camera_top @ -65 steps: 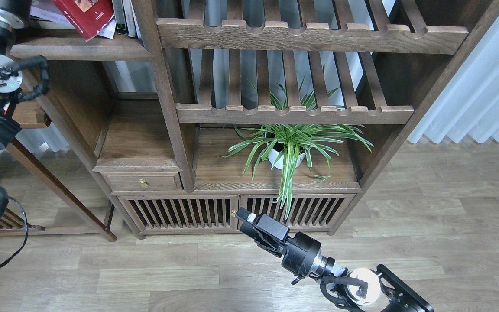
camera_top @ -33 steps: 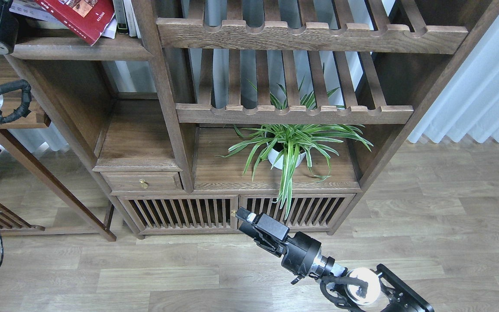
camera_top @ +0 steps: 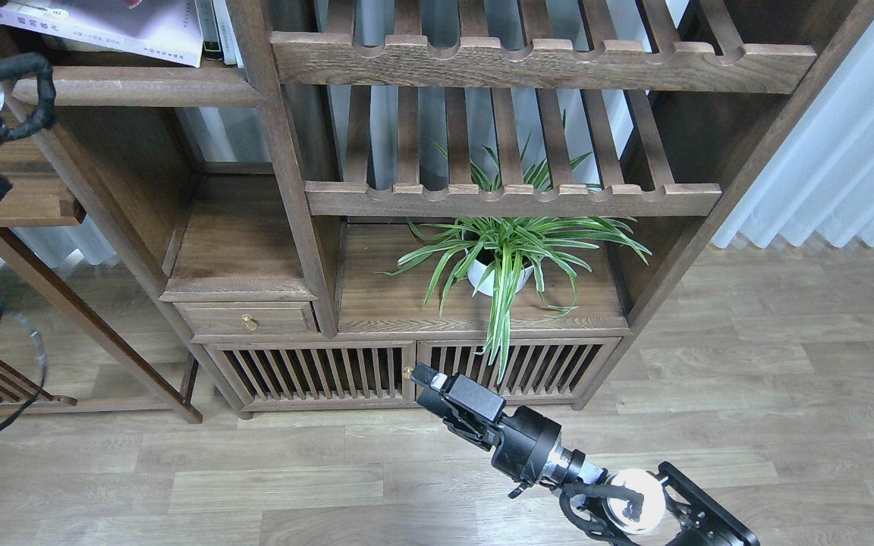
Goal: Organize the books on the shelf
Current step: 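Release the red book and push it into place with the left gripper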
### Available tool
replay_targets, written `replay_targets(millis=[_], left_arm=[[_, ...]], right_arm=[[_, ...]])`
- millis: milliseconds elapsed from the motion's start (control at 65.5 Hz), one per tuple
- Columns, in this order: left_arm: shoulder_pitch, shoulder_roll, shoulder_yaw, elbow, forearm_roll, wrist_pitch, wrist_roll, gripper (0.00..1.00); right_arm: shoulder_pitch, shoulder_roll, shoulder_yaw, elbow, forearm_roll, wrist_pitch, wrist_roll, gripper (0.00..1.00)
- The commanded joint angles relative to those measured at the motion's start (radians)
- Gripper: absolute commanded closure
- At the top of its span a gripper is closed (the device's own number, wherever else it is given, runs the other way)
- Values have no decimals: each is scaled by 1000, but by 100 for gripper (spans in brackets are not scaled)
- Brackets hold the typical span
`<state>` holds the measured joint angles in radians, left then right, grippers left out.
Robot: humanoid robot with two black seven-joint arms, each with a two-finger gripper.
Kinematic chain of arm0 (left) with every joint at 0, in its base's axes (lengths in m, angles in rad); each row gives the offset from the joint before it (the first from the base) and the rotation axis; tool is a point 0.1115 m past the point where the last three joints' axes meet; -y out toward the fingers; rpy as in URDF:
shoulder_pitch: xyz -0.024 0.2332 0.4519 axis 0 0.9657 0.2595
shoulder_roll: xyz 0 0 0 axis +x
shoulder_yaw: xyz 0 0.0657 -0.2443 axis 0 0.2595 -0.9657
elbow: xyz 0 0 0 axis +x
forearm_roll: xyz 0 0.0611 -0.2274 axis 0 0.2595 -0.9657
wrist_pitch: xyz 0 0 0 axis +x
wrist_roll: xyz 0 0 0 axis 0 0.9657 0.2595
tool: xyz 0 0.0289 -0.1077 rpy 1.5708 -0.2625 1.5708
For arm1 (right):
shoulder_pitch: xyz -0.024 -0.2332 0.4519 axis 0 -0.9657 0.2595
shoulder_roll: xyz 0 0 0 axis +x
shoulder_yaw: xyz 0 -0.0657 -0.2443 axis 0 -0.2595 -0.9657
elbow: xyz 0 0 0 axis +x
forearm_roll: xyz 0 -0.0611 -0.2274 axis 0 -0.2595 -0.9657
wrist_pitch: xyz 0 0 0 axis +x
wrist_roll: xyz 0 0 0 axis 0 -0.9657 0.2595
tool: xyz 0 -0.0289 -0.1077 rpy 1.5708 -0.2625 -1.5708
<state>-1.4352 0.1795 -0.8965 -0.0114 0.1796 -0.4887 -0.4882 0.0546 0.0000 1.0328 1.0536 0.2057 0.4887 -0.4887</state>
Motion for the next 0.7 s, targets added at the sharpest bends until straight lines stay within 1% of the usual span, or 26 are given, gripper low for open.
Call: replay_targets(millis=[0,61,183,367,428,443,474,489,504,519,535,550,565,596,642,672,687], left_arm=[[-30,-83,-9,102,-43,25,0,100],[-39,-109,5,131,-83,51,0,100],[-30,-138,1,157,-112,73,0,100],[-2,-138,7,174,-181,76,0,100],[-1,-138,7,174,-181,76,0,98],[1,-143,10,166,-183,76,0,86],[-1,-146,10,168,-181,76,0,76],[-1,-152,11,166,-181,81,0,60],[-1,-153,11,168,-181,81,0,52],[-2,-157,13,166,-181,82,0,41],[-2,-157,16,166,-181,84,0,33],[-2,-158,17,166,-181,85,0,28],[-2,-158,24,166,-181,87,0,19],[-2,-158,30,163,-183,88,0,15],[1,-160,44,157,-183,84,0,4],[4,-160,51,151,-184,75,0,0],[5,-160,54,146,-184,73,0,0]], right_arm=[[2,0,0,0,15,0,0,1],[2,0,0,0,26,0,0,1],[1,0,0,3,35,0,0,1],[-9,0,1,11,37,0,0,1],[-10,0,1,11,37,0,0,1],[-10,0,3,11,37,0,0,1],[-10,0,4,11,37,0,0,1],[-12,0,4,11,37,0,0,1],[-12,0,4,11,37,0,0,1],[-13,0,6,11,37,0,0,1],[-13,0,6,11,37,0,0,1],[-13,0,7,13,37,0,0,1],[-15,0,9,14,37,0,0,1],[-16,0,10,16,37,0,0,1],[-24,0,12,16,37,0,0,1],[-28,0,12,17,37,0,0,1],[-30,0,12,17,37,0,0,1]])
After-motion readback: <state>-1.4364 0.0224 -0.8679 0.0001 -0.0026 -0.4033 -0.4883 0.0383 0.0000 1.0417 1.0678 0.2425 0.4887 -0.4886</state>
